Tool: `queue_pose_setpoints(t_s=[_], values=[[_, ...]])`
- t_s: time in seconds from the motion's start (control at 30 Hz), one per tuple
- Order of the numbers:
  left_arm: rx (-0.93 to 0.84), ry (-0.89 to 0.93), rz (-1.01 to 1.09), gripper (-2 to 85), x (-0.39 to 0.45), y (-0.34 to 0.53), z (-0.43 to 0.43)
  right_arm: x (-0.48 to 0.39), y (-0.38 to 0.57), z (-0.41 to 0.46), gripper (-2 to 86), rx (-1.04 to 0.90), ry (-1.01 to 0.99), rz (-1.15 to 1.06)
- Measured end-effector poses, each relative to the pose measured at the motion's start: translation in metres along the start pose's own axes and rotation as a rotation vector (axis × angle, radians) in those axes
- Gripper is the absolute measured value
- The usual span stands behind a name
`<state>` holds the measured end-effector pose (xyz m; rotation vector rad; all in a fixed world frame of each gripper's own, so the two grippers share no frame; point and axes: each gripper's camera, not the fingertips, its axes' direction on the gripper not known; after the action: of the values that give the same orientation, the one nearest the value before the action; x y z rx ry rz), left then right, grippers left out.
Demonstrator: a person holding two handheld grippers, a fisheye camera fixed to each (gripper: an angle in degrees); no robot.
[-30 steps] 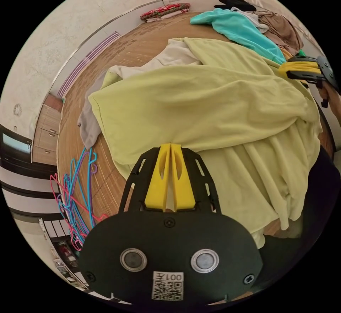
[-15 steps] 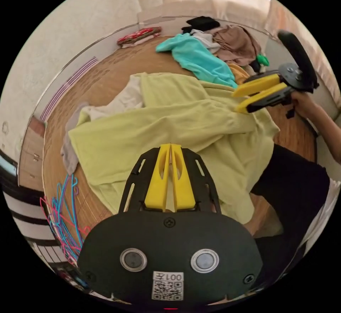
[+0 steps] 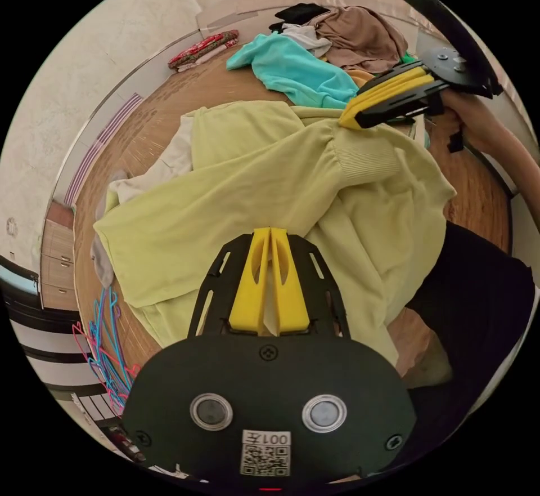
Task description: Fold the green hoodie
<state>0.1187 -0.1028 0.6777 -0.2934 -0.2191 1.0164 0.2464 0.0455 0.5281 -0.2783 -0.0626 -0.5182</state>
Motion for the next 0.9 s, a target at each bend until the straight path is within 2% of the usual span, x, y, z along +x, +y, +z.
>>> queue_pose_setpoints(t_s=[0.13, 0.33, 0.47, 0.6, 0.67, 0.77, 0.9], values=[[-0.012, -0.022, 0.012, -0.9, 0.000, 0.013, 0.001, 0.004, 0.019, 0.025, 2.3, -0.034, -0.008, 0.017], [-0.046, -0.114, -0.010, -0.4, -0.012, 0.087, -0.031, 0.014, 0.082, -0.010, 6.1, -0.007, 0.086, 0.007], [-0.145, -0.099, -0.195, 3.8, -0.036, 0.186, -0.034, 0.024, 0.152, -0.015, 11.0, -0.057, 0.010, 0.054], [-0.199, -0.013, -0.324, 9.3, -0.047, 0.265, -0.022, 0.031, 0.208, 0.001, 13.4, 0.006, -0.128, 0.160], [-0.236, 0.008, -0.339, 11.3, -0.045, 0.280, -0.013, 0.033, 0.217, 0.013, 13.9, 0.024, -0.160, 0.198], [-0.251, -0.023, -0.382, 12.1, -0.043, 0.298, -0.002, 0.038, 0.222, 0.042, 13.9, -0.015, -0.103, 0.199], [-0.294, 0.031, -0.536, 11.7, -0.048, 0.334, 0.018, 0.064, 0.236, 0.073, 13.9, -0.039, -0.164, 0.247]])
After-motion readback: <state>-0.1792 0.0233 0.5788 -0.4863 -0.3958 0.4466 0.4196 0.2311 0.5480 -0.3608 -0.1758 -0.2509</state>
